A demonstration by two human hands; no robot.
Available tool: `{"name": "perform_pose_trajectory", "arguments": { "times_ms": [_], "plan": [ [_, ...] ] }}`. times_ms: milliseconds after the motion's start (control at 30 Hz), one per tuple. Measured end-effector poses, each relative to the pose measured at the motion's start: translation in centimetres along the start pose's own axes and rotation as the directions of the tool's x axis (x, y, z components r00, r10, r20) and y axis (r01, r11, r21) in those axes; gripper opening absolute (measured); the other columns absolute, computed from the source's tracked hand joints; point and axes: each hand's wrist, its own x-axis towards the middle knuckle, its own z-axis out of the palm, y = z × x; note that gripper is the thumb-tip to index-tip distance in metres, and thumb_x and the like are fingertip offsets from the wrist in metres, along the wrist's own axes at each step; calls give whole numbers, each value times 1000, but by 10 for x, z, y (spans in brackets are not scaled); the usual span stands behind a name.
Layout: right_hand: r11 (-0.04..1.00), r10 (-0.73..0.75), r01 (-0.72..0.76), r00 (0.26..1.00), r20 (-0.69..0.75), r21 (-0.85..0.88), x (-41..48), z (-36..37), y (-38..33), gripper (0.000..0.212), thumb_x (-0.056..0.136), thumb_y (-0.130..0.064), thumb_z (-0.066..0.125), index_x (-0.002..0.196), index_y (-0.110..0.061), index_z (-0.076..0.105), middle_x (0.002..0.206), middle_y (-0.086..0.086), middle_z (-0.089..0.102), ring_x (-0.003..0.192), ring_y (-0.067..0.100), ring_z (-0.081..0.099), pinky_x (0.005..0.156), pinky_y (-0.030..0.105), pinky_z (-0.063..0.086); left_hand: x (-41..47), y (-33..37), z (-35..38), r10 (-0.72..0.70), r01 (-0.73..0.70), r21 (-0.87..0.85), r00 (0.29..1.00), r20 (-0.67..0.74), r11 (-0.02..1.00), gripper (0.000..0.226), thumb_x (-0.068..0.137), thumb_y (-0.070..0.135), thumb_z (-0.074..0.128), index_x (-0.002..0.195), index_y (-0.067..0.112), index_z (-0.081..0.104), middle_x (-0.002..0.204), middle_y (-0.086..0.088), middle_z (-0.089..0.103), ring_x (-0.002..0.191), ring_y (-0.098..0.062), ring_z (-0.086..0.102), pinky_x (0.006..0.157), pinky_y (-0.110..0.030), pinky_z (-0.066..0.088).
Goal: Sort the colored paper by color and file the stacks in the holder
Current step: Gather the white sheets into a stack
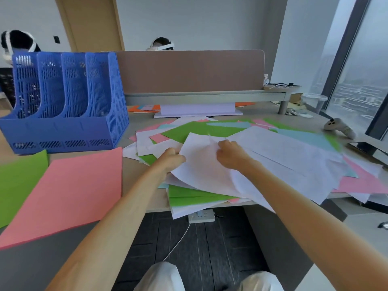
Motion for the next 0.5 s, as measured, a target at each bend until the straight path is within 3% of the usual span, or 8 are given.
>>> {"name": "perform_pose_trajectory", "arguments": {
  "times_ms": [67,100,133,200,267,367,433,500],
  "plan": [
    [943,14,-24,999,32,332,9,2,-3,37,98,-34,42,116,-6,59,109,13,61,98,30,60,87,36,51,2,0,2,19,-19,21,1000,-18,1000,33,86,16,52,118,7,54,113,-7,64,99,-24,60,83,-34,48],
    [916,26,-32,999,20,399,10,1,1,44,98,-42,42,121,-10,60,107,9,62,100,27,61,92,36,50,1,0,3,30,-29,38,999,-28,999,30,88,17,51,117,8,52,112,-2,60,101,-21,57,84,-33,45],
    [928,29,-22,999,-13,372,11,0,8,48,98,-47,40,126,-13,59,110,8,63,106,27,59,96,36,46,3,0,4,35,-32,48,998,-43,998,25,90,18,50,114,11,50,107,2,55,98,-20,52,81,-31,40],
    [990,39,-25,994,-100,136,15,-2,34,54,98,-51,37,135,-14,52,131,12,57,124,29,50,102,37,38,2,1,4,28,-25,55,998,-54,998,15,87,22,51,100,14,48,90,-1,47,84,-19,44,72,-30,32],
    [982,120,-132,988,-97,-134,20,-6,64,65,95,-60,33,140,-15,43,148,16,39,139,34,32,110,47,28,6,-2,3,7,-6,25,1000,-28,1000,27,76,27,51,94,7,53,85,-8,52,78,-22,49,68,-31,35],
    [893,330,-313,944,0,-323,24,-7,96,77,87,-73,30,145,-21,33,158,19,15,145,42,7,111,62,11,3,3,1,2,-2,-3,1000,-12,1000,52,75,29,53,119,3,53,104,-9,59,91,-24,57,72,-30,41],
    [878,350,-331,937,-8,-346,21,-5,105,76,85,-75,28,140,-23,36,151,18,28,140,41,22,108,58,21,0,7,1,-5,5,3,999,-35,1000,56,88,24,54,139,6,38,130,-6,49,117,-23,49,87,-30,41],
    [874,275,-278,959,-66,-399,19,-2,102,67,89,-70,29,132,-20,42,139,15,43,128,37,40,99,48,33,1,9,1,-8,7,-8,998,-58,1000,62,92,22,54,147,8,28,149,-5,35,133,-23,38,106,-34,35]
  ]
}}
